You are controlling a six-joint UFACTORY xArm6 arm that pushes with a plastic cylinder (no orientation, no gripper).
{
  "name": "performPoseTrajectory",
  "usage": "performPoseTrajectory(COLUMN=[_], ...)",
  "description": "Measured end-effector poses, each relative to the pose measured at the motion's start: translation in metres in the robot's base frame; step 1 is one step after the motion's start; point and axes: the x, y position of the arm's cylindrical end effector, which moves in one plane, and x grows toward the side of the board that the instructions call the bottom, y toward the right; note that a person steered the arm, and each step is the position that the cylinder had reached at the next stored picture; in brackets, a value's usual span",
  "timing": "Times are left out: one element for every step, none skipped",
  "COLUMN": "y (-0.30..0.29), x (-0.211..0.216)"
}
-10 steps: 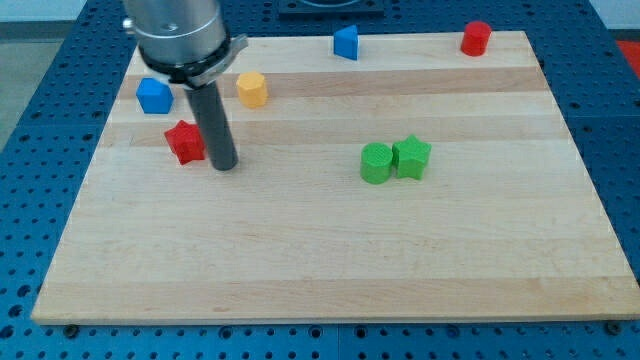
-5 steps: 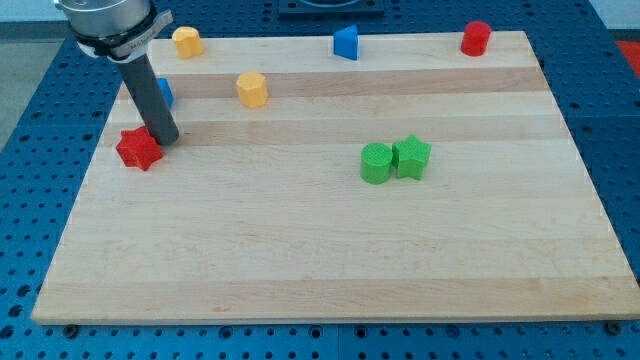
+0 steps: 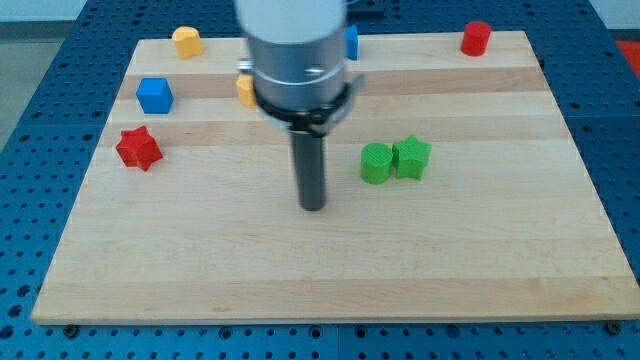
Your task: Slide green circle diagonal to the green star
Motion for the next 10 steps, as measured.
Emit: performPoseTrajectory(y=[0.043,0.055,0.055,0.049,0.048,0.032,0.025,0.029,0.075,0.122], x=[-0.009,-0.028,-0.055,-0.08,-0.073,-0.073,-0.095,-0.11,-0.131,-0.136])
